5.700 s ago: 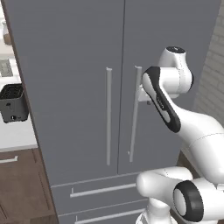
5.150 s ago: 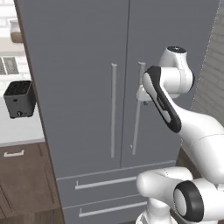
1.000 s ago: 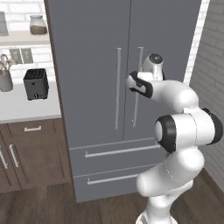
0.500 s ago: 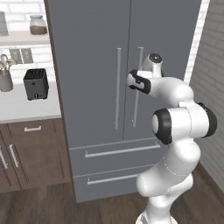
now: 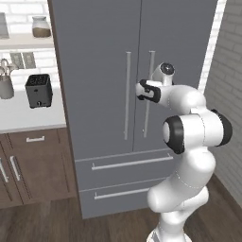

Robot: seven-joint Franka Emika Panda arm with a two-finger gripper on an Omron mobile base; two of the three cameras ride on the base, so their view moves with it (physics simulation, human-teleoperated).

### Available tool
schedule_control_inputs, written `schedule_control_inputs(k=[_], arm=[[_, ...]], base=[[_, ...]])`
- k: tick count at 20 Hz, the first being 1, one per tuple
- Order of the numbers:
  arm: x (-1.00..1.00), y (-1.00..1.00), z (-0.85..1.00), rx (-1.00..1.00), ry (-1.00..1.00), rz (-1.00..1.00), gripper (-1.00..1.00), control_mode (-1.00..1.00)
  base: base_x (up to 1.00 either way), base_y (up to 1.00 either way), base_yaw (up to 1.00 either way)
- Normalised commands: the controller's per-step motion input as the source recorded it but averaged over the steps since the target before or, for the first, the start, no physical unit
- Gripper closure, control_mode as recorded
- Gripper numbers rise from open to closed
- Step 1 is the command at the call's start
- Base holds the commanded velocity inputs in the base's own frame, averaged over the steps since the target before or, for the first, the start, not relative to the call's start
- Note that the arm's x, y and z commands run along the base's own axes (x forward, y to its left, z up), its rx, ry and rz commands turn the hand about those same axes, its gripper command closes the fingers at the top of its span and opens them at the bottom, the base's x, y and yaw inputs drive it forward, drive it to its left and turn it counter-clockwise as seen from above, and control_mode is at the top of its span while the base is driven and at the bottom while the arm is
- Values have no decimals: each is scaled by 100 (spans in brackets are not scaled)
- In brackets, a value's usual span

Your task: Take the strawberry from the fridge and place it on top of the pancake, located on the dining counter.

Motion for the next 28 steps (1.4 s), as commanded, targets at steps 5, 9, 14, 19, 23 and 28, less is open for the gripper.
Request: schedule_control_inputs(k=[5, 9, 14, 19, 23, 28], arm=[[32, 0, 0, 0, -4, 1, -100, -100], [31, 0, 0, 0, 0, 0, 100, -100], [8, 0, 0, 0, 0, 0, 100, -100], [-21, -26, 0, 1, 0, 0, 100, -100], [-65, -39, 0, 3, 0, 0, 100, -100], [-73, -41, 0, 2, 4, 4, 100, -100]], base=[[0, 0, 0], [0, 0, 0], [0, 0, 0], [0, 0, 0], [0, 0, 0], [0, 0, 0]])
